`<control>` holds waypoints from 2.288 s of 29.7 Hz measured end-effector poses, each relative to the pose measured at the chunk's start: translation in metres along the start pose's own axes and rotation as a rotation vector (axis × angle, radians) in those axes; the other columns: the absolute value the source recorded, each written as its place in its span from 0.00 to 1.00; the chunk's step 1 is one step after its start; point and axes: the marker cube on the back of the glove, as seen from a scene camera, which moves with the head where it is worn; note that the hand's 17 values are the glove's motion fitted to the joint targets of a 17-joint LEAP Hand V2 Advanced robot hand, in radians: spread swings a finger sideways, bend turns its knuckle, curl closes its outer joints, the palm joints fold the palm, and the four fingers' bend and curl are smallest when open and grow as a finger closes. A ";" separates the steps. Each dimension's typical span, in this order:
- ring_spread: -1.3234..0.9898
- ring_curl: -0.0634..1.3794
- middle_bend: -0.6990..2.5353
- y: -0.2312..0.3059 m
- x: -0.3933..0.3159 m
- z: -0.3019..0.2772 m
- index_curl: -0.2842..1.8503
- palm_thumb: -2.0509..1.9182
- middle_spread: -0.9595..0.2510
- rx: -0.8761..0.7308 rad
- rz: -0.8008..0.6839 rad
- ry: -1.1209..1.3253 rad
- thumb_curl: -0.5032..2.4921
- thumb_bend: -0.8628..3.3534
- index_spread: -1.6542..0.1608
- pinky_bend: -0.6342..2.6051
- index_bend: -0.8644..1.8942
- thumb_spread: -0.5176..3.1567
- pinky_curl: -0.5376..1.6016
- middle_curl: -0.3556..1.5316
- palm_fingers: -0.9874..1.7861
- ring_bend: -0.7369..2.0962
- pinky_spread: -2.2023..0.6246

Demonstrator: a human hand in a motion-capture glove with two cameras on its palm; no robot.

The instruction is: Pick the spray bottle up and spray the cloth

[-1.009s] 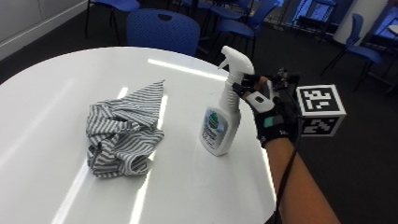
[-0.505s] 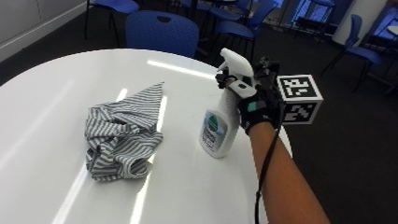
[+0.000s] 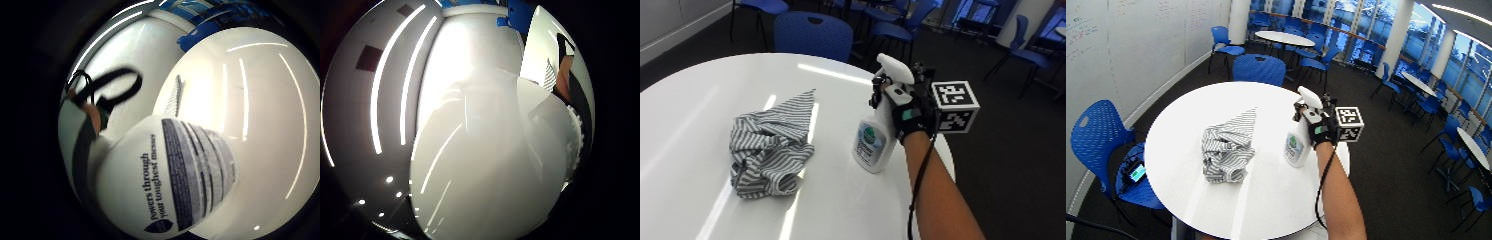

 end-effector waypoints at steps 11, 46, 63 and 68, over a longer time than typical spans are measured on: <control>0.46 0.37 0.40 0.001 -0.020 0.010 0.35 0.75 0.59 0.011 -0.063 0.008 0.38 0.20 0.74 0.30 0.43 0.26 0.42 0.48 0.88 0.47 0.68; 0.47 0.39 0.42 0.012 -0.008 -0.009 0.40 0.75 0.60 -0.143 -0.139 0.239 0.42 0.20 0.74 0.33 0.45 0.23 0.43 0.49 0.85 0.51 0.67; 0.47 0.39 0.42 -0.005 -0.094 0.037 0.41 0.75 0.60 -0.526 -0.194 1.107 0.43 0.20 0.75 0.33 0.45 0.24 0.43 0.49 0.85 0.51 0.67; 0.47 0.38 0.42 -0.005 -0.089 0.051 0.41 0.75 0.60 -0.589 -0.153 1.253 0.43 0.20 0.75 0.33 0.45 0.24 0.43 0.49 0.85 0.51 0.67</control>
